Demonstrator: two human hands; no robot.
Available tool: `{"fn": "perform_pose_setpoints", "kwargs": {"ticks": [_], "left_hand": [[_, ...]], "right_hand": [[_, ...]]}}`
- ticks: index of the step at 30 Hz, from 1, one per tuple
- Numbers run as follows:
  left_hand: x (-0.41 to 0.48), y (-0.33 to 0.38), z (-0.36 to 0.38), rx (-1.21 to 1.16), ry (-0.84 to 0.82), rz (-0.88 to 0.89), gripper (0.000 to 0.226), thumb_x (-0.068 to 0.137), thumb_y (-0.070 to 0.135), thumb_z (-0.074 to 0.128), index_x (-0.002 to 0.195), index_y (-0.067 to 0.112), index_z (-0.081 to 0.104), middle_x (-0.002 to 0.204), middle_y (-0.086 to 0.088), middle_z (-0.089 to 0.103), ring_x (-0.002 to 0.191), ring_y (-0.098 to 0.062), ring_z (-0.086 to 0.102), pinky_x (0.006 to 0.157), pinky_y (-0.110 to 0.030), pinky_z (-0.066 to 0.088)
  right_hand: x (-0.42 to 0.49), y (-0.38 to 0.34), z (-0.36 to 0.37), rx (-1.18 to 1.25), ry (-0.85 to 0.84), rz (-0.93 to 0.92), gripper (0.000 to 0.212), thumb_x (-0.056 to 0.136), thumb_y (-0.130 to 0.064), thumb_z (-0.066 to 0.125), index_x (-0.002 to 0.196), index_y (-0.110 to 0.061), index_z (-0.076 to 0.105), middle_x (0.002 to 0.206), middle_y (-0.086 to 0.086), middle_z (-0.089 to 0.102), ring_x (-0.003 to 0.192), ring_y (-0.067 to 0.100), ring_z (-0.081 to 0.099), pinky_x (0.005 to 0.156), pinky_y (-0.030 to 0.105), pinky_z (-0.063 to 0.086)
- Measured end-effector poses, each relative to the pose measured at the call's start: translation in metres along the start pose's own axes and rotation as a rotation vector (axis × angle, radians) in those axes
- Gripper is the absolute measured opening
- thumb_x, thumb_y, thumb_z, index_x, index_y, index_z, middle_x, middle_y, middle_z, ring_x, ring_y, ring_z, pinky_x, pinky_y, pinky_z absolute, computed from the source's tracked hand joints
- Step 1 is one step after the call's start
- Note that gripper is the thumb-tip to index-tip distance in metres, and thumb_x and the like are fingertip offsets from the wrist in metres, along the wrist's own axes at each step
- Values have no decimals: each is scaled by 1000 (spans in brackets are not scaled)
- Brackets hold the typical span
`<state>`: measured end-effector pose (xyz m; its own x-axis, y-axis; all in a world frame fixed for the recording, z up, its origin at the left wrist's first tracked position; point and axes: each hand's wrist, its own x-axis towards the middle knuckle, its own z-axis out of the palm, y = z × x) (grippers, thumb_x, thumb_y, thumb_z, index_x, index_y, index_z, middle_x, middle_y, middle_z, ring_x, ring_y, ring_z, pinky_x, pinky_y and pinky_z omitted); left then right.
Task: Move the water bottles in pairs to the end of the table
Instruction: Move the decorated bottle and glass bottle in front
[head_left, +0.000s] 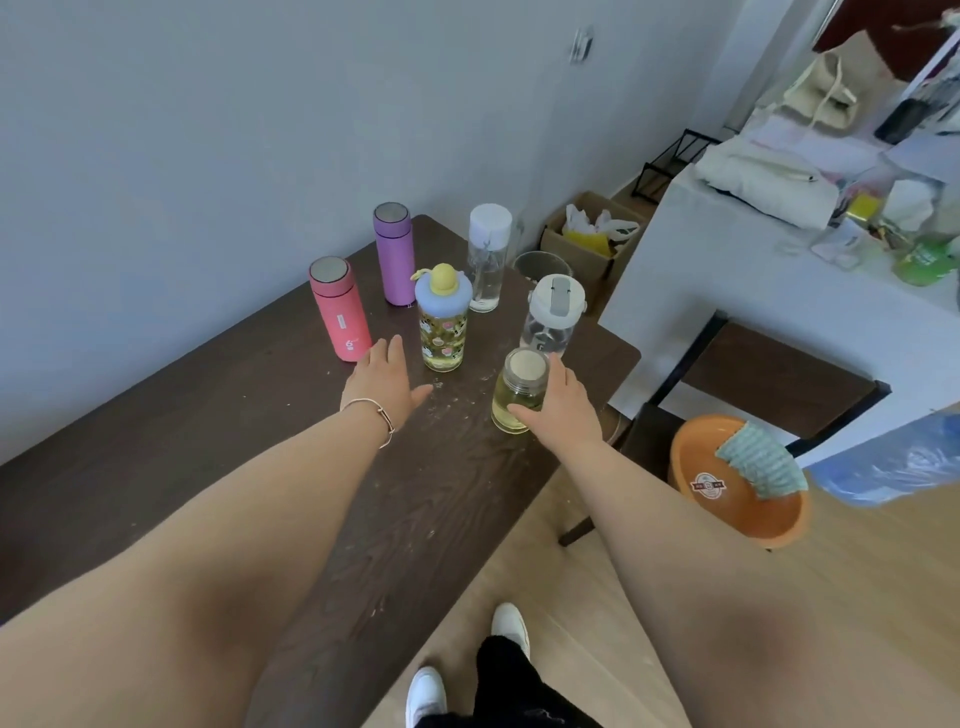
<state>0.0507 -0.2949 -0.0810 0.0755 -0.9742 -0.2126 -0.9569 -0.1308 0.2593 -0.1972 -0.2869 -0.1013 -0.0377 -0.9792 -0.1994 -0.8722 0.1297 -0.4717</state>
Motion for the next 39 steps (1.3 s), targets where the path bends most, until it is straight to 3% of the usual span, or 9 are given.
{"fn": "perform_pose_setpoints", "kwargs": {"ticks": [3, 9, 15, 22, 27, 39], "left_hand": [[23, 7, 10, -143, -12, -78, 93, 98, 47, 63, 163, 5, 11, 166, -19, 24, 152, -38, 31, 120, -50, 36], [63, 29, 20, -445, 35, -184, 101, 91, 44, 74, 163, 6, 14, 163, -21, 32, 148, -36, 39, 122, -46, 36], [82, 40, 33, -726, 101, -265, 96, 79, 31, 88, 155, 15, 33, 153, -8, 50, 136, -29, 53, 112, -41, 46], [93, 49, 40, -792, 172, -327, 80, 80, 26, 87, 146, 14, 42, 138, -7, 62, 122, -28, 61, 91, -30, 43], [94, 49, 41, -789, 172, -335, 76, 80, 27, 88, 142, 15, 45, 111, 1, 59, 101, -25, 58, 85, -32, 43], [44, 45, 39, -831, 199, -388, 69, 82, 20, 86, 138, 13, 46, 108, 1, 59, 95, -22, 56, 82, -29, 40]], "right_hand": [[16, 10, 6, 106, -46, 1, 104, 82, -56, 72, 158, -19, 11, 160, 6, 30, 145, 28, 32, 112, 47, 37], [32, 30, 13, 328, -81, -101, 84, 77, -52, 78, 145, -24, 38, 142, -6, 52, 131, 17, 48, 106, 33, 40], [34, 39, 20, 403, -42, -144, 77, 74, -54, 78, 139, -29, 44, 134, -13, 57, 125, 10, 53, 105, 40, 45], [33, 42, 25, 401, -12, -175, 76, 75, -56, 76, 139, -31, 44, 134, -16, 56, 125, 5, 52, 102, 40, 48], [32, 43, 25, 388, 5, -198, 75, 76, -55, 76, 139, -30, 43, 135, -15, 55, 125, 5, 52, 102, 37, 49], [34, 36, 19, 374, 16, -177, 76, 70, -55, 81, 134, -27, 50, 129, -11, 61, 120, 13, 57, 99, 34, 49]]}}
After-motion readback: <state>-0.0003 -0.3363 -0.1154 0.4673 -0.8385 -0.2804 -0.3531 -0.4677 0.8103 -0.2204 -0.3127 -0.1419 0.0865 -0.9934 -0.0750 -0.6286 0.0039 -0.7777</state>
